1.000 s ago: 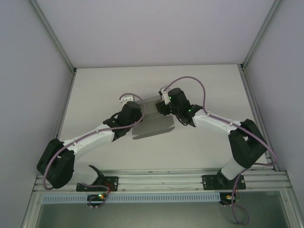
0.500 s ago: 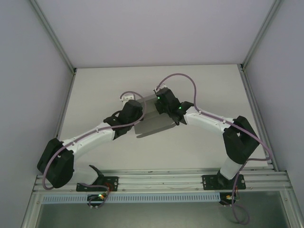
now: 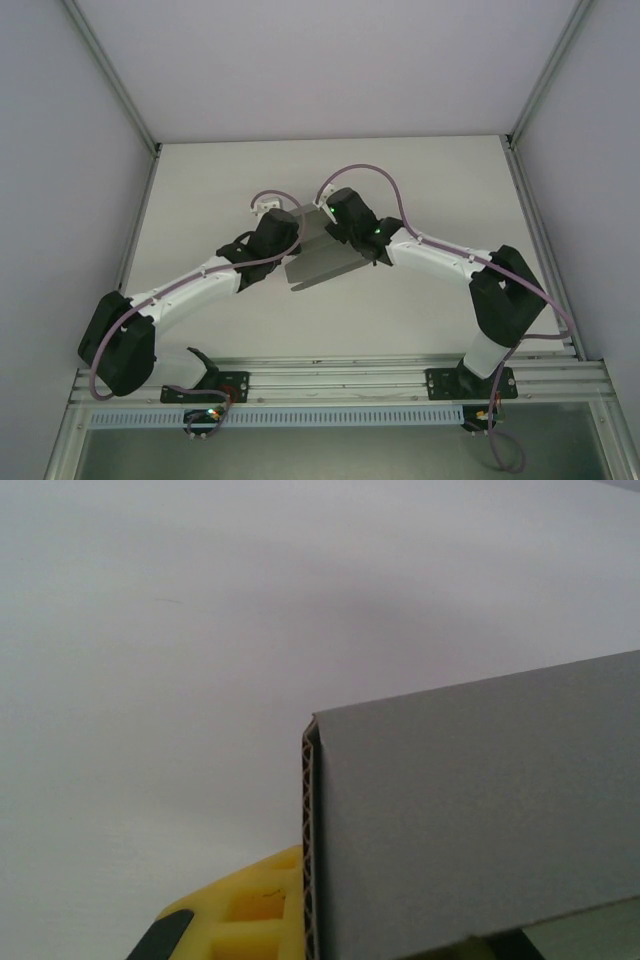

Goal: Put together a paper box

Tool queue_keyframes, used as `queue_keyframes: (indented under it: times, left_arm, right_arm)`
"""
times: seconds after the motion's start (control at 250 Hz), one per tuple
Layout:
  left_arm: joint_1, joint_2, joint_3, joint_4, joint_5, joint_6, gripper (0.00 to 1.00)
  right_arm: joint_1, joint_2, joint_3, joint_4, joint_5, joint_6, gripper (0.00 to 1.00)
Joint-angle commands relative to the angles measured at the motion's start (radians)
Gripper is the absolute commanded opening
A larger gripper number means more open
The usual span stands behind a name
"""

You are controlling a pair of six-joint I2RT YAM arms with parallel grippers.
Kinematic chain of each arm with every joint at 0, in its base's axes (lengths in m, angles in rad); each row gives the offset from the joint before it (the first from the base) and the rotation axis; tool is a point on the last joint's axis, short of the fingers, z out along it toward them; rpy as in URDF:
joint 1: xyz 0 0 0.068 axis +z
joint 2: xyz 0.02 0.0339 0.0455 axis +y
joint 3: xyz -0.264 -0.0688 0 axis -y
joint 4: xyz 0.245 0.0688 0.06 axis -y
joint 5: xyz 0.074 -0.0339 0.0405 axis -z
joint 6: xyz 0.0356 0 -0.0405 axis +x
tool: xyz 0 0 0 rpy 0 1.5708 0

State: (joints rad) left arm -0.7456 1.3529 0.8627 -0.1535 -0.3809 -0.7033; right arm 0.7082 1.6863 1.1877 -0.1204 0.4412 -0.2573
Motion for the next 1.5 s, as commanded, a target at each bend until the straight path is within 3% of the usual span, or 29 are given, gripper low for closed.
queue_keyframes:
  times: [0.0, 0.064, 0.136, 0.24, 0.311, 0.403, 0.571, 0.655, 0.759, 0.847, 0.998, 1.246, 1.39, 1.497]
  left_arm:
    - [0.039, -0.043, 0.021, -0.12, -0.167, 0.033, 0.0]
    - [0.027, -0.032, 0.024, -0.116, -0.173, 0.015, 0.0]
    - [0.007, -0.018, 0.028, -0.117, -0.207, -0.011, 0.0]
    - [-0.021, -0.009, 0.056, -0.148, -0.253, -0.028, 0.0]
    - [-0.04, -0.011, 0.067, -0.155, -0.258, -0.039, 0.0]
    - [-0.053, -0.016, 0.059, -0.13, -0.249, -0.037, 0.0]
    - [-0.055, -0.029, 0.046, -0.115, -0.229, -0.044, 0.0]
    - [-0.056, -0.039, 0.033, -0.084, -0.214, -0.035, 0.0]
    - [-0.055, -0.037, 0.022, -0.048, -0.191, -0.007, 0.0]
    - [-0.054, -0.037, 0.018, -0.031, -0.184, 0.009, 0.0]
    - [-0.056, -0.044, -0.006, 0.018, -0.155, 0.024, 0.0]
    - [-0.053, -0.044, -0.022, 0.045, -0.13, 0.043, 0.0]
    - [-0.045, -0.045, -0.021, 0.054, -0.104, 0.051, 0.0]
    - [-0.041, -0.041, -0.021, 0.058, -0.093, 0.05, 0.0]
  right_arm:
    - [-0.102, 0.059, -0.021, -0.268, 0.364, -0.161, 0.01]
    - [-0.108, 0.101, 0.067, -0.341, 0.511, 0.093, 0.03]
    - [-0.118, 0.162, 0.227, -0.646, 0.621, 0.548, 0.05]
    - [-0.129, 0.244, 0.407, -1.015, 0.7, 1.064, 0.08]
    - [-0.136, 0.276, 0.465, -1.084, 0.682, 1.187, 0.08]
    - [-0.138, 0.267, 0.444, -0.934, 0.601, 1.071, 0.08]
    - [-0.144, 0.14, 0.235, -0.542, 0.511, 0.885, 0.09]
    - [-0.143, 0.061, 0.107, -0.284, 0.466, 0.722, 0.21]
    - [-0.144, -0.056, -0.061, 0.03, 0.226, 0.517, 0.22]
    - [-0.149, -0.146, -0.178, 0.208, -0.047, 0.403, 0.31]
    - [-0.156, -0.223, -0.22, 0.206, -0.318, 0.366, 0.36]
    - [-0.156, -0.284, -0.251, 0.189, -0.406, 0.393, 0.78]
    - [-0.156, -0.371, -0.285, 0.195, -0.425, 0.405, 0.89]
    - [-0.156, -0.408, -0.324, 0.22, -0.427, 0.409, 0.89]
